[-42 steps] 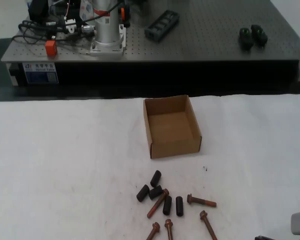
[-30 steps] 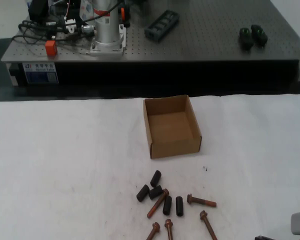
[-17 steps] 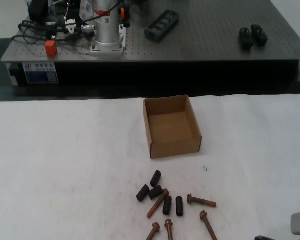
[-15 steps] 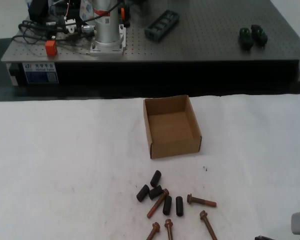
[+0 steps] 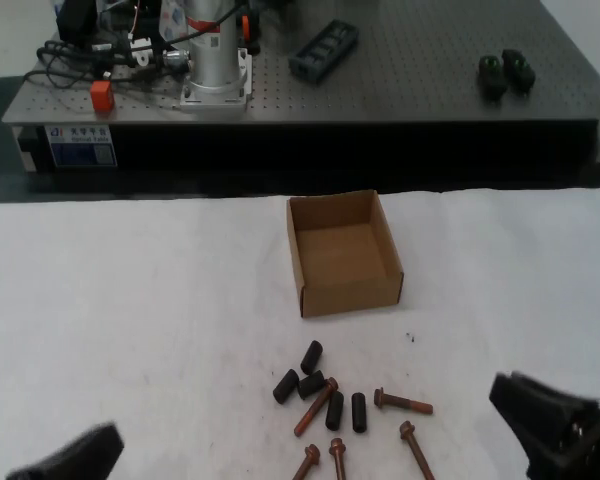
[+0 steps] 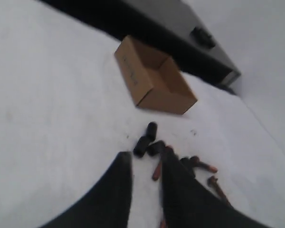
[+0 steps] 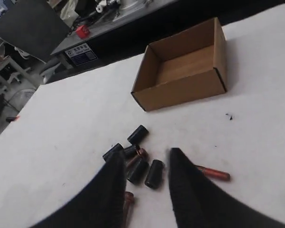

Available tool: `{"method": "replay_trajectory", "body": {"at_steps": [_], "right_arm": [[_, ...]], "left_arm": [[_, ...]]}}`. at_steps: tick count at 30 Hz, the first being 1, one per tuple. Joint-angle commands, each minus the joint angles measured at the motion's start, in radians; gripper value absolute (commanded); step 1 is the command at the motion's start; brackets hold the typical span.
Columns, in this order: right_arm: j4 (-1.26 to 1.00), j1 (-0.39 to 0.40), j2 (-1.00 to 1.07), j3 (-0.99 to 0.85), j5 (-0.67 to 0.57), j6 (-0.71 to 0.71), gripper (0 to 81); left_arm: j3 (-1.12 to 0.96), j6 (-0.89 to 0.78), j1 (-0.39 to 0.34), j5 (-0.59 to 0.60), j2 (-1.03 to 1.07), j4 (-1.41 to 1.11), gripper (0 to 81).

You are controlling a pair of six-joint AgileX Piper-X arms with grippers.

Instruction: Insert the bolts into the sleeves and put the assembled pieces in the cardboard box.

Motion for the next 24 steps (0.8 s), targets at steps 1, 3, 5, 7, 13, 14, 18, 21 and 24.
{"method": "replay_trajectory", "body": {"at_steps": [1, 3, 5, 7, 13, 14, 18, 21, 24], "right_arm": [[0.127, 0.002, 0.136, -0.145, -0.052, -0.102, 27.7], [0.244, 0.002, 0.269, -0.249, -0.081, -0.165, 24.4], [0.38, 0.002, 0.409, -0.347, -0.089, -0.231, 23.9], [0.505, 0.002, 0.579, -0.454, -0.084, -0.298, 23.9], [0.729, 0.002, 0.989, -0.705, -0.04, -0.451, 23.9], [0.742, 0.002, 1.036, -0.726, -0.04, -0.467, 23.9], [0.756, 0.025, 1.141, -0.782, -0.04, -0.516, 23.9], [0.751, 0.073, 1.179, -0.789, -0.038, -0.534, 23.9], [0.729, 0.117, 1.197, -0.789, 0.037, -0.527, 23.9]], "left_arm": [[-0.011, 0.032, 0.004, 0.025, 0.057, -0.113, 30.9], [-0.029, 0.066, 0.004, 0.044, 0.119, -0.113, 31.4], [-0.062, 0.12, 0.004, 0.066, 0.207, -0.113, 31.4], [-0.105, 0.185, 0.004, 0.083, 0.3, -0.113, 31.4], [-0.336, 0.34, -0.002, 0.191, 0.694, -0.113, 31.4], [-0.383, 0.379, -0.006, 0.19, 0.765, -0.113, 31.4], [-0.564, 0.495, -0.038, 0.179, 1.023, -0.094, 31.4], [-0.692, 0.541, -0.071, 0.148, 1.183, -0.02, 31.5], [-0.808, 0.609, -0.104, 0.1, 1.322, 0.069, 31.5]]}}
